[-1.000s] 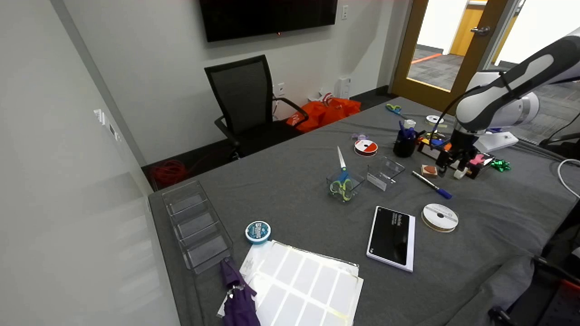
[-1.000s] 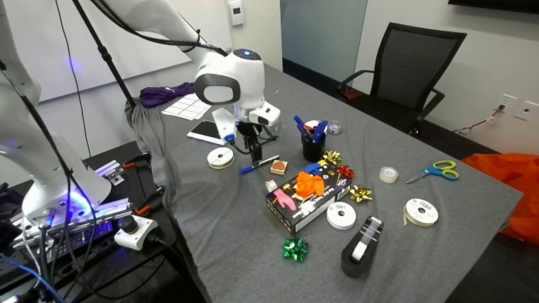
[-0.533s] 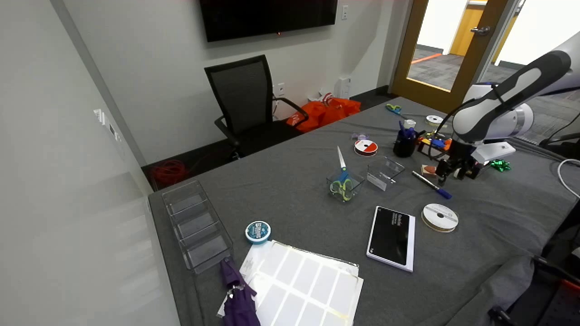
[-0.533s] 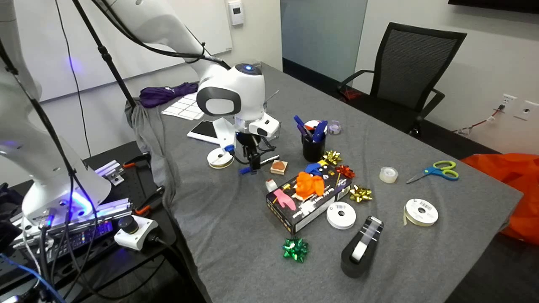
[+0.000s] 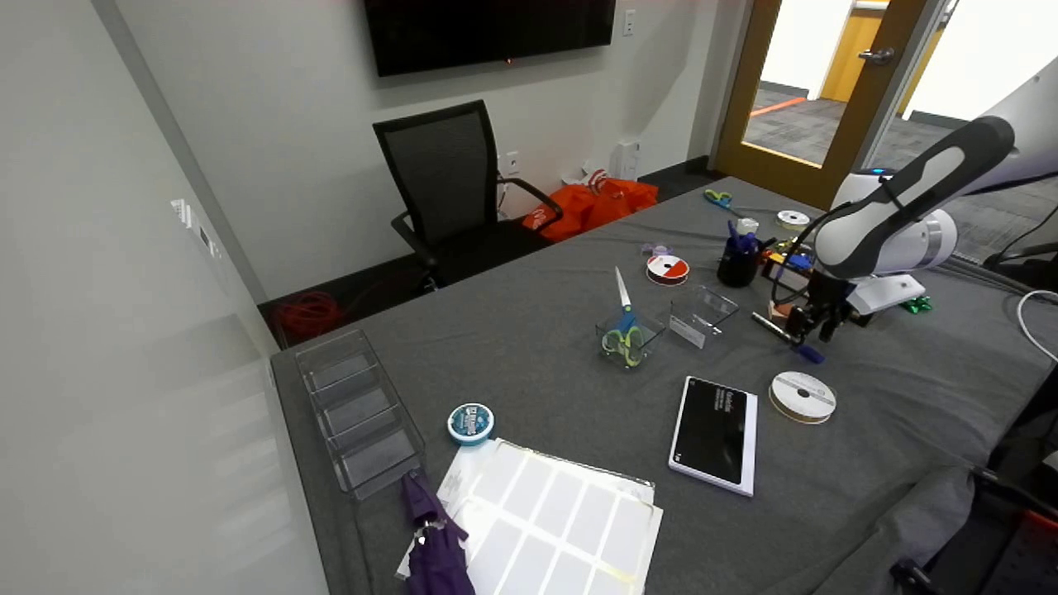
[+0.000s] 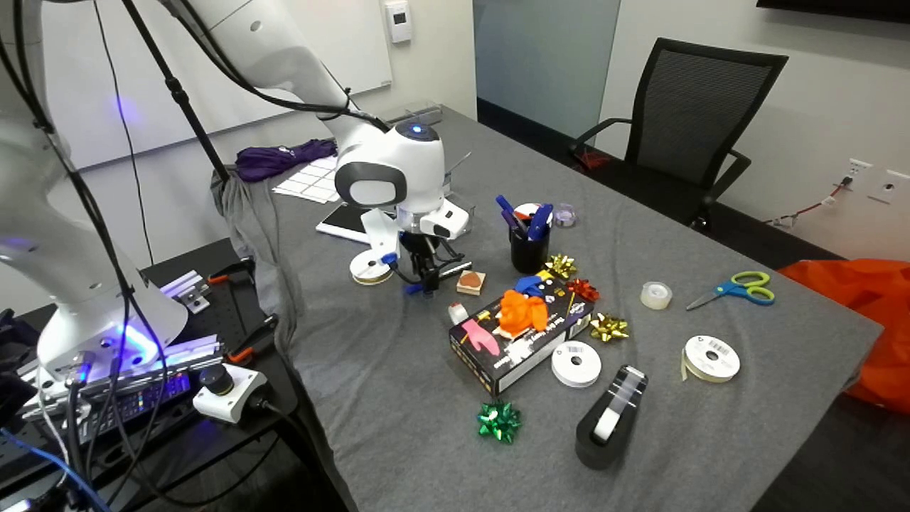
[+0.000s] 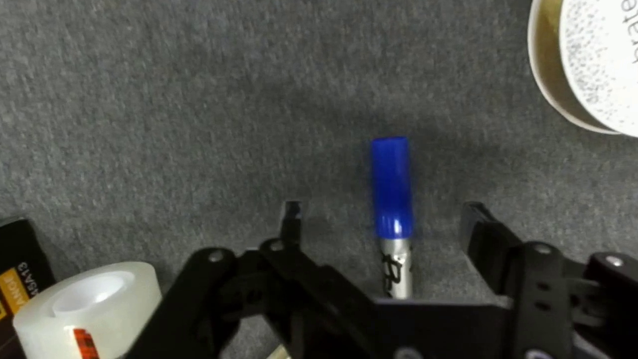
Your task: Move the marker to the left
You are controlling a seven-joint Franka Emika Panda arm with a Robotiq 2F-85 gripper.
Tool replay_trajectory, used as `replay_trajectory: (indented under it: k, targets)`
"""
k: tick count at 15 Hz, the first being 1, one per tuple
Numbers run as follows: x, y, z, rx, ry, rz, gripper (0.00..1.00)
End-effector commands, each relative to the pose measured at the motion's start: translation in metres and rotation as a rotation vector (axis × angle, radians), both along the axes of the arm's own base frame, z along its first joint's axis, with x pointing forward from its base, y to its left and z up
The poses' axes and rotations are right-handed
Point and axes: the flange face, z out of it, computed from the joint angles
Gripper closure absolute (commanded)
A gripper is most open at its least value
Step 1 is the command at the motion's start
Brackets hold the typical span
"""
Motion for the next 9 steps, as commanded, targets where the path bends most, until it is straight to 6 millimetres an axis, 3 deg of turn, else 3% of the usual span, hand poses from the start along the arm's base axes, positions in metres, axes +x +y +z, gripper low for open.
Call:
replay_trajectory:
  k: [1,7,9]
  targets:
    - [0.0039,0.0006,-0.009,0.004,-0.019,-0.012,0.49]
    - [0.0029,0.0002,-0.0098,-0.001,-0.025,-0.008,0.91]
    - [0.002,-0.0005,-0.0075,0.002,-0.024,-0.007,0.99]
